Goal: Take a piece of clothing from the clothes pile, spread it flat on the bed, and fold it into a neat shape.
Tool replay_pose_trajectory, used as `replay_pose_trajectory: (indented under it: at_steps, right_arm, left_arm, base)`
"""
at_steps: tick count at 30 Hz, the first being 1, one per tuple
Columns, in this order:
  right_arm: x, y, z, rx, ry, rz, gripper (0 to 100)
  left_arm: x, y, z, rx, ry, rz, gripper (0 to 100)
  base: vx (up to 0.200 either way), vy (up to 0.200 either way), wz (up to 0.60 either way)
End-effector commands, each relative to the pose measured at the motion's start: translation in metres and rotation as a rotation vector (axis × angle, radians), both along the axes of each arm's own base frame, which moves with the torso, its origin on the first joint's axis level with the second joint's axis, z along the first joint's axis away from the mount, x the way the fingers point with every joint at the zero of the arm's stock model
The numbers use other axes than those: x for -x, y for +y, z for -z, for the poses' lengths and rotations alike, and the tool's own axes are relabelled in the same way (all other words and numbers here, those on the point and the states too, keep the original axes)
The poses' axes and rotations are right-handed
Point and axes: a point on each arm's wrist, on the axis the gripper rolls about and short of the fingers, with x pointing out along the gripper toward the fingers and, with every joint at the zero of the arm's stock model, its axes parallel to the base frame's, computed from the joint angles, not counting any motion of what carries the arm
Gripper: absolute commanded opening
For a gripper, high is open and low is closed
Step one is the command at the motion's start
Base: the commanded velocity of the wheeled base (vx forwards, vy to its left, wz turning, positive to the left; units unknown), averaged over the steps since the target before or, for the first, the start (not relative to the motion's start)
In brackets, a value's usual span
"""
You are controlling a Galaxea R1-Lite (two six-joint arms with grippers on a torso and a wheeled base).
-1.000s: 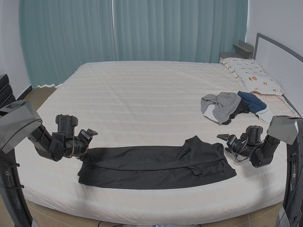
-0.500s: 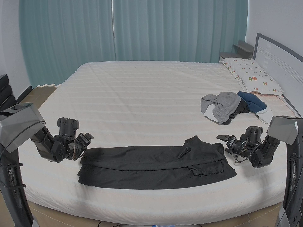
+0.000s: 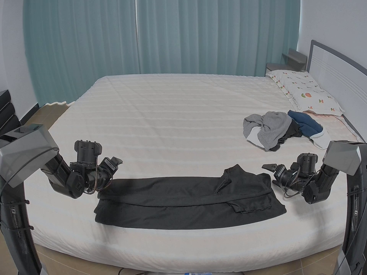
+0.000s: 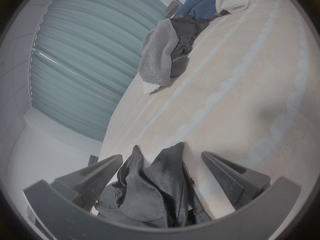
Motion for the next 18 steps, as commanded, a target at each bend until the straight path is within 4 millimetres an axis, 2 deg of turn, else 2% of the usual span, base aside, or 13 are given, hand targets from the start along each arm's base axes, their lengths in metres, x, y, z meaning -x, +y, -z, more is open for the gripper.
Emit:
replay_pose_trajectory:
  at_steps: [1, 2, 7, 12, 13, 18]
  right_arm:
    - [0.0, 0.001, 0.001, 0.0, 0.004, -0.003, 100]
    - [0.0, 0.001, 0.001, 0.0, 0.004, -0.003, 100]
    - [0.001, 0.001, 0.001, 0.0, 0.004, -0.003, 100]
    - [0.002, 0.001, 0.001, 0.0, 0.007, -0.003, 100]
    - [0.002, 0.001, 0.001, 0.0, 0.007, -0.003, 100]
    - [0.002, 0.0, 0.0, 0.0, 0.005, -0.002, 100]
  left_arm:
    - [-0.005, -0.014, 0.029, -0.008, 0.041, 0.034, 100]
    - [-0.005, -0.015, 0.036, -0.013, 0.051, 0.036, 100]
    - [-0.002, -0.009, 0.042, -0.045, 0.076, 0.043, 100]
    - [0.0, 0.009, 0.042, -0.078, 0.086, 0.021, 100]
    - [-0.001, 0.022, 0.038, -0.076, 0.075, -0.013, 100]
    - [0.002, 0.042, 0.013, -0.079, 0.023, -0.057, 100]
  base:
    - [0.0, 0.0, 0.0]
    - [0.0, 0.0, 0.0]
    - [0.0, 0.0, 0.0]
    - [0.0, 0.0, 0.0]
    - [0.0, 0.0, 0.0]
    - [0.0, 0.0, 0.0]
